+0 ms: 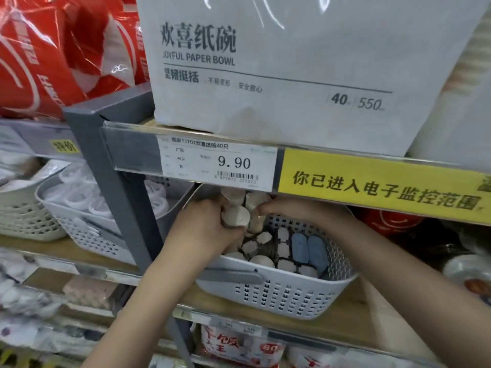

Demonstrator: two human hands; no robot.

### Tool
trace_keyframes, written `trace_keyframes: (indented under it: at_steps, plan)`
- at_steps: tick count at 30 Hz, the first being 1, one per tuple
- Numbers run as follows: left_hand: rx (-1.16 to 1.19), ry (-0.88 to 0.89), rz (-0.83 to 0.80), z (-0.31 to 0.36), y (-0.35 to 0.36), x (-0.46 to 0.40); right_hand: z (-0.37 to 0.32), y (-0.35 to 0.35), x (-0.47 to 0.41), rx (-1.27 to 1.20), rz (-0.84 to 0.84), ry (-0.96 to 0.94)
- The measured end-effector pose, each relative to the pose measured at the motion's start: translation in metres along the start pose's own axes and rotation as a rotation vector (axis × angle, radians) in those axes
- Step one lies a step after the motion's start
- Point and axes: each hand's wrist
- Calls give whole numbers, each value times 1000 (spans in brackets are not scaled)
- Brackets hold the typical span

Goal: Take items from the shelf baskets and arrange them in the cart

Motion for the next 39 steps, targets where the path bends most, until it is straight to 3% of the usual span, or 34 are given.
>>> trace_keyframes:
  at_steps: [15, 21, 28, 36, 39]
  plan:
    - [-241, 33, 68, 11, 11, -7, 19, 7, -14, -176, 116, 60]
    - [-295, 34, 55, 9, 9, -6, 10, 7, -4, 279, 237, -52]
    - [-148, 76, 123, 5, 2, -2, 1, 2, 14, 499, 291, -127]
    - [72, 75, 202, 4, -17, 33, -12, -11, 54, 168, 291, -119]
    - [83, 91, 224, 2, -22, 50, -8, -16, 81, 371, 351, -222]
Point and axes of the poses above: each hand's wrist, its own x-axis away from the middle knuckle, its own y-axis out of the palm, z = x × y, and after that the axes turned 10 degrees about z, right-handed
